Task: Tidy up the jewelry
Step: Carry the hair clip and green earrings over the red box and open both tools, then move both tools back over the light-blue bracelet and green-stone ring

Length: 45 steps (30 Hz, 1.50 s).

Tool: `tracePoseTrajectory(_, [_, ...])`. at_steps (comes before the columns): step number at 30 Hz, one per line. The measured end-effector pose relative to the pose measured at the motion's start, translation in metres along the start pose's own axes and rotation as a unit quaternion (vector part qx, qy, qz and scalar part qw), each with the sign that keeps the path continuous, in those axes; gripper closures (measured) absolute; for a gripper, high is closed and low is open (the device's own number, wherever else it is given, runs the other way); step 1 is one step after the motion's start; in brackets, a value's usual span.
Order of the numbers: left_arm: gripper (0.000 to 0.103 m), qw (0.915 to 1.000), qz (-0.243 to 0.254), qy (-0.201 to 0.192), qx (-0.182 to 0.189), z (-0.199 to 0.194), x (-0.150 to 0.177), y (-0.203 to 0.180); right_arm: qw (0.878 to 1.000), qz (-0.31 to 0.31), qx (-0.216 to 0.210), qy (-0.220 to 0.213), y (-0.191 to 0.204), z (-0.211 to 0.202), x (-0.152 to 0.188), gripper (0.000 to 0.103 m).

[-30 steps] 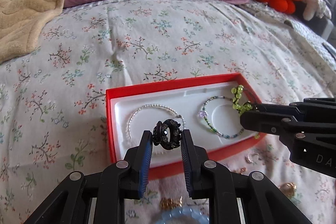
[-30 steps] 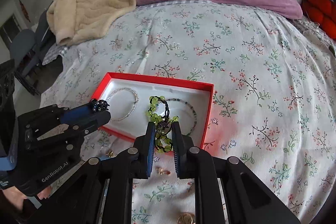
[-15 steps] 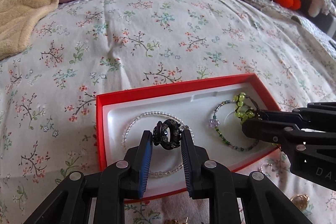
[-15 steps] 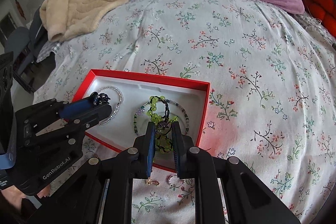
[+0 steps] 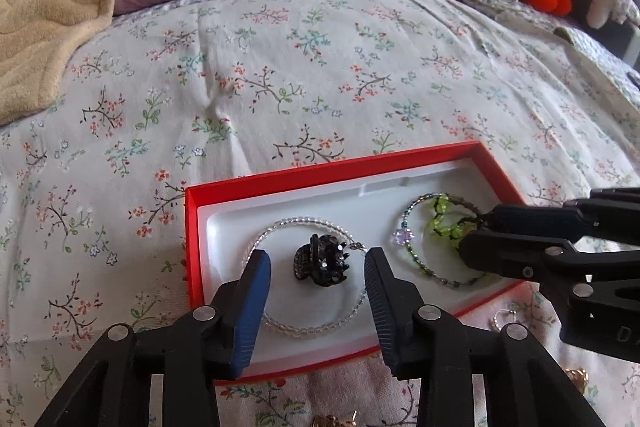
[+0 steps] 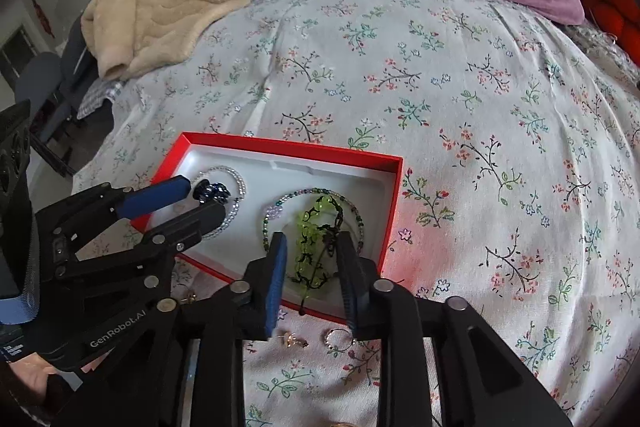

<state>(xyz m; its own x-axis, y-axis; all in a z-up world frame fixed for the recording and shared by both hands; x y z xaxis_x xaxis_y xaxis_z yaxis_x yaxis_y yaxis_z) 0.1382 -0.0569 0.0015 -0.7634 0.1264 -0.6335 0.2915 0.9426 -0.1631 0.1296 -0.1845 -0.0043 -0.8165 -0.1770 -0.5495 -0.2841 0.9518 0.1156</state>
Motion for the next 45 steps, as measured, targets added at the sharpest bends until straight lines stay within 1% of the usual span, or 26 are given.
tracePoseTrajectory(2, [0.057,1.0000,0.002,-0.002,-0.002,-0.004,0.000,-0.001,1.000,-0.004,0.003,-0.006,0.003,-0.006,-0.001,0.064])
tracePoseTrajectory(7, [0.050,0.9999,0.007,-0.008,-0.006,-0.016,0.003,-0.002,1.000,-0.012,0.005,-0.020,0.007,-0.024,-0.001,0.061])
tracePoseTrajectory(9, [0.047,0.9999,0.011,-0.010,-0.008,-0.021,0.005,-0.003,1.000,-0.013,0.007,-0.023,0.007,-0.030,0.001,0.056])
tracePoseTrajectory(11, [0.042,0.9997,0.016,-0.013,-0.011,-0.027,0.007,-0.004,1.000,-0.014,0.011,-0.025,0.008,-0.036,0.003,0.052])
tracePoseTrajectory(15, [0.034,0.9995,0.022,-0.015,-0.018,-0.039,0.012,-0.005,0.999,-0.018,0.020,-0.027,0.010,-0.047,0.008,0.048])
tracePoseTrajectory(20, [0.022,0.9994,0.018,-0.005,-0.028,-0.051,0.021,-0.005,0.999,-0.020,0.031,-0.021,0.014,-0.058,0.017,0.043])
tracePoseTrajectory(26, [0.015,0.9991,-0.003,0.019,-0.039,-0.062,0.035,-0.004,0.999,-0.022,0.047,-0.006,0.020,-0.068,0.030,0.038])
tracePoseTrajectory(29, [0.013,0.9979,-0.011,0.038,-0.052,-0.064,0.043,-0.002,0.998,-0.018,0.054,0.000,0.021,-0.073,0.036,0.036])
tracePoseTrajectory(34, [0.013,0.9926,-0.036,0.089,-0.075,-0.058,0.060,0.008,0.997,-0.003,0.070,0.023,0.020,-0.079,0.049,0.032])
tracePoseTrajectory(37, [0.013,0.9891,-0.058,0.116,-0.070,-0.056,0.068,0.014,0.995,0.012,0.080,0.050,0.017,-0.077,0.058,0.032])
tracePoseTrajectory(40, [0.013,0.9867,-0.079,0.130,-0.058,-0.056,0.076,0.019,0.993,0.030,0.081,0.077,0.011,-0.075,0.067,0.032])
tracePoseTrajectory(42, [0.013,0.9859,-0.083,0.134,-0.054,-0.056,0.079,0.020,0.991,0.044,0.083,0.091,0.005,-0.073,0.073,0.032])
tracePoseTrajectory(45, [0.013,0.9856,-0.077,0.139,-0.057,-0.053,0.087,0.019,0.989,0.057,0.089,0.107,-0.002,-0.071,0.080,0.032])
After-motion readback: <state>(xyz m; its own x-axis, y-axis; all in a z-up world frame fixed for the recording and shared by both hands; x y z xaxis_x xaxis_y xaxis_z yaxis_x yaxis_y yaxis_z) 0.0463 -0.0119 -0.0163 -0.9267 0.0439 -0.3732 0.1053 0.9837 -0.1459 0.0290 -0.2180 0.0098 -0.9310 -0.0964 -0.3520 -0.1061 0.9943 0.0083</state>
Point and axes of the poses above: each gripper's, at about its wrist camera, not at the fingertips, and z roughly the way its jaws point, y to its left, x to its underside, the point moved 1 cm from there along z, roughly the way its jaws point, and after that the axes turned 11 degrees about -z, right-handed, at the moved point
